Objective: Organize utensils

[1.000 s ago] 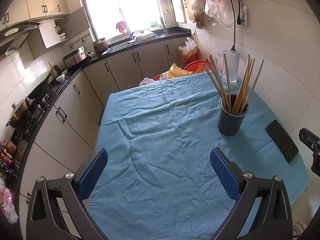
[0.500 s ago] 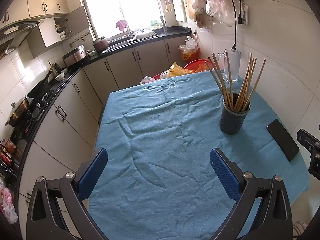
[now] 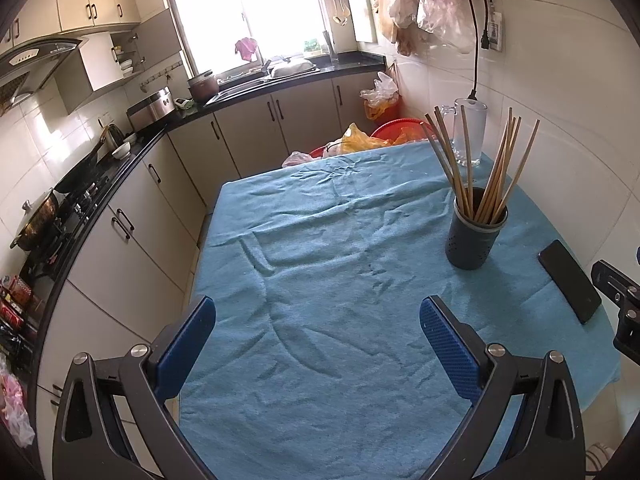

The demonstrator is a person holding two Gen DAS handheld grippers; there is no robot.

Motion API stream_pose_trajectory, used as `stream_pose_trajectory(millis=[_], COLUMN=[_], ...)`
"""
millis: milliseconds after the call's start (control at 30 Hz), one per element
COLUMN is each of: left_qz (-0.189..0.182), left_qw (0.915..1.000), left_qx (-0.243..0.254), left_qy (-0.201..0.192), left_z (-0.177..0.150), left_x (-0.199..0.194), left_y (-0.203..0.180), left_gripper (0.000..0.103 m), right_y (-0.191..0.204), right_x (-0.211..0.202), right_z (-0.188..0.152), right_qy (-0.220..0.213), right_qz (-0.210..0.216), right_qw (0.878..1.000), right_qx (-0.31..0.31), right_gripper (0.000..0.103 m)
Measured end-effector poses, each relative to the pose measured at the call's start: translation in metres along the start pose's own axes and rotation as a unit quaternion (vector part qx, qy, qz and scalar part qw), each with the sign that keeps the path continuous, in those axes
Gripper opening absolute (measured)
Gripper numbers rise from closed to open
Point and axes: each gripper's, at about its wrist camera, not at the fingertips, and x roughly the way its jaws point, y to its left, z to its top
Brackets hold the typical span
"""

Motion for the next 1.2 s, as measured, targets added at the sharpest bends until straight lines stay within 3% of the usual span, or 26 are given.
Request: stream_pose_trajectory(millis=[1200], left_qz=[-0.001], left_qw=[1.0000], left_qx=[0.002], left_qy=[0.001], left_z=[0.005], left_x=[0.009], left_y=[0.005], left_gripper=[0.102], right_y=[0.016], right_x=[0.009], right_z=[0.007], right_qy=[0.008], right_qz=[-0.009], right_qw=[1.000], right_qx=[-0.010], right_gripper=[0.089])
